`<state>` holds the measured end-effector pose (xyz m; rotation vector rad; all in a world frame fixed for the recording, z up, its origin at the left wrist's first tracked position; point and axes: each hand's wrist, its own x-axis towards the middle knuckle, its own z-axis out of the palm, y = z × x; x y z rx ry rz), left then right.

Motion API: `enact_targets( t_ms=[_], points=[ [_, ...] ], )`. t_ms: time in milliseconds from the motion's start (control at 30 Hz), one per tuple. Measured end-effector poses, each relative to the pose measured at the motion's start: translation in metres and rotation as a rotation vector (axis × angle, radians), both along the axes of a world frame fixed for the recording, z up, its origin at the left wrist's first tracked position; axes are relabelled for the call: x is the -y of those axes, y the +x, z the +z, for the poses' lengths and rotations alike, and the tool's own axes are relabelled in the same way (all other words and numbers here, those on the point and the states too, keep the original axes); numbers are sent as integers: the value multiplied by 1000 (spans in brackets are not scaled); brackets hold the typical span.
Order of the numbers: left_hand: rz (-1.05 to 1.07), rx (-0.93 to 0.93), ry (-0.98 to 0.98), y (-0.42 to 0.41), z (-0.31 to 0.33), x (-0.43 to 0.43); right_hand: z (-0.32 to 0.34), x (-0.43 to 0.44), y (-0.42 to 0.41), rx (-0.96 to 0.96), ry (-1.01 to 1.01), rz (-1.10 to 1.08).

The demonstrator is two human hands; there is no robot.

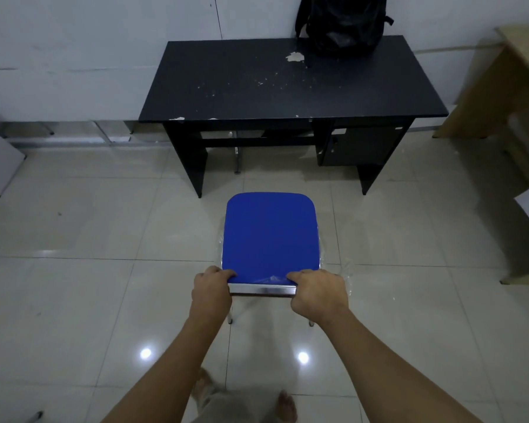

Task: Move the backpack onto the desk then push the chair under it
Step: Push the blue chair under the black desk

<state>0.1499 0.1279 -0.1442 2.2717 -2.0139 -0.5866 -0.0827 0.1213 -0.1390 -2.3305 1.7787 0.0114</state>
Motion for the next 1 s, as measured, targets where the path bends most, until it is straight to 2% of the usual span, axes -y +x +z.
enact_targets(
  t_ms=[1000],
  points=[
    [-136, -28, -44, 30, -5, 346, 8, 329, 29, -64, -35, -72]
  ],
)
